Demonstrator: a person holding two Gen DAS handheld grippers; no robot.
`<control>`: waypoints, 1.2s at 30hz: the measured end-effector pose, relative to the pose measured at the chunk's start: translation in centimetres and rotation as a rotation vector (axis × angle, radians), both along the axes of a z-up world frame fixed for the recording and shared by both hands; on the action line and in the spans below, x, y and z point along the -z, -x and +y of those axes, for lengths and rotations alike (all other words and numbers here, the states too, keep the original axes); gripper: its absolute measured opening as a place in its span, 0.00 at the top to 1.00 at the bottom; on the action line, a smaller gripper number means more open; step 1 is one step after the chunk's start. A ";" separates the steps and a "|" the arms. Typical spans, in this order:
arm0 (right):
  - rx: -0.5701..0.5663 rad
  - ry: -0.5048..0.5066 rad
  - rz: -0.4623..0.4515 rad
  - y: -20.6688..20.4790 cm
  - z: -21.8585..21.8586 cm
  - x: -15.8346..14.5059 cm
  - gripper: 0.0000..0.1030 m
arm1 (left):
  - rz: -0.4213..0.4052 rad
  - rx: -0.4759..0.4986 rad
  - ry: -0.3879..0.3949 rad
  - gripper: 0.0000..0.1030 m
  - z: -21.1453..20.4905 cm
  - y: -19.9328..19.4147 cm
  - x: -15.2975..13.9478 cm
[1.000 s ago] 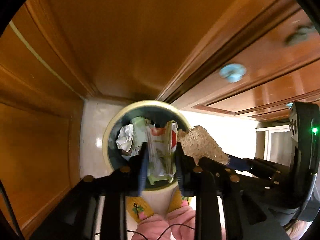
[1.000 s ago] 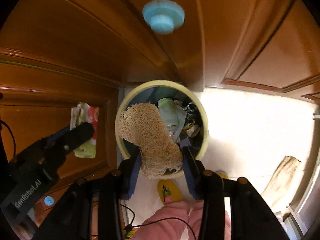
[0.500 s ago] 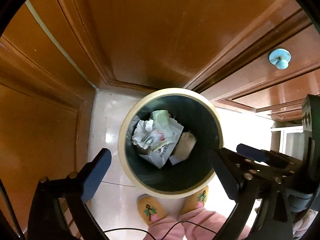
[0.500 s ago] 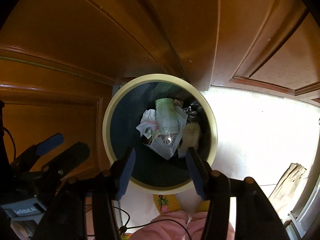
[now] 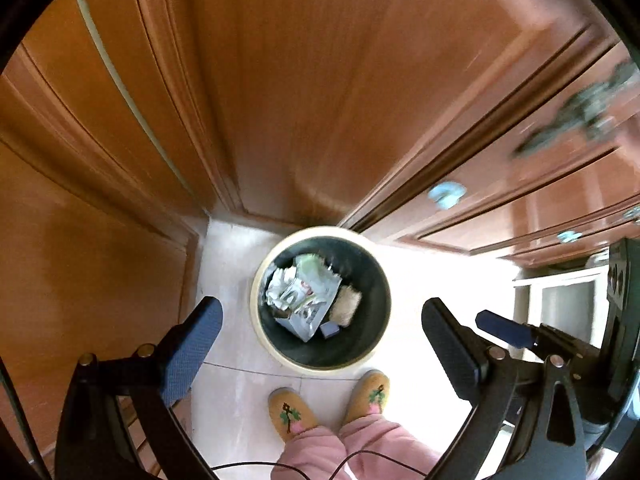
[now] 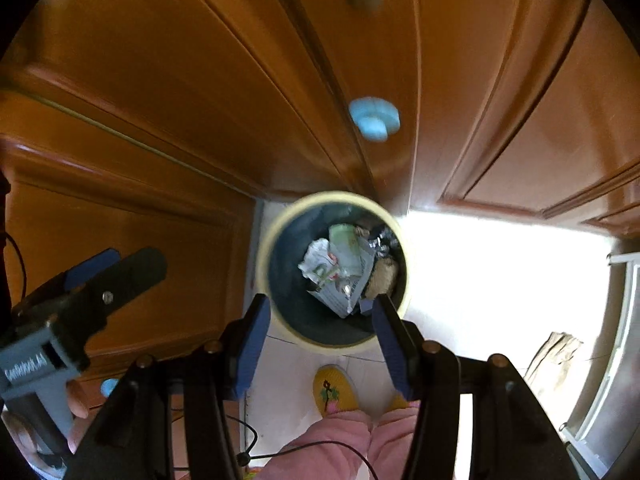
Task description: Collect trash
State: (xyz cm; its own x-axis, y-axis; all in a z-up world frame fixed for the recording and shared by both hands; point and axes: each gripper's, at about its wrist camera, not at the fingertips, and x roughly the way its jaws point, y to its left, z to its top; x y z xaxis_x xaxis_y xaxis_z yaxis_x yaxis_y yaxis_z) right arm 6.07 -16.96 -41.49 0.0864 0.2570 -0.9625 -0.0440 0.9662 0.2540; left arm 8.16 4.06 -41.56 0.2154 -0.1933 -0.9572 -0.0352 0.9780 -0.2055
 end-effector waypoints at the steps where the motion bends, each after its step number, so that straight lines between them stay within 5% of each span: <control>1: -0.001 -0.002 -0.012 0.0 0.1 -1.3 0.48 | -0.014 0.000 0.003 0.04 0.0 -0.1 -1.6; 18: 0.050 -0.031 -0.296 0.1 1.4 -29.0 0.48 | -0.262 -0.021 -0.008 0.01 1.2 -0.5 -27.7; 26: 0.054 -0.029 -0.391 0.4 1.7 -36.6 0.48 | -0.355 -0.009 -0.078 0.01 0.3 -0.1 -35.9; 36: 0.093 0.009 -0.514 0.1 1.9 -42.3 0.48 | -0.500 -0.027 -0.155 0.01 0.0 0.7 -44.1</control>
State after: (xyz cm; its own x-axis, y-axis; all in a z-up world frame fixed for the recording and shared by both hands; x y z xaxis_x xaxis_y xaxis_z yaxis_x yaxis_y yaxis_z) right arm 5.94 -15.05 0.76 0.5705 0.2175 -0.7920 -0.0747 0.9740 0.2138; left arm 7.46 4.09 2.54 0.6566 -0.0456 -0.7528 0.0048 0.9984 -0.0563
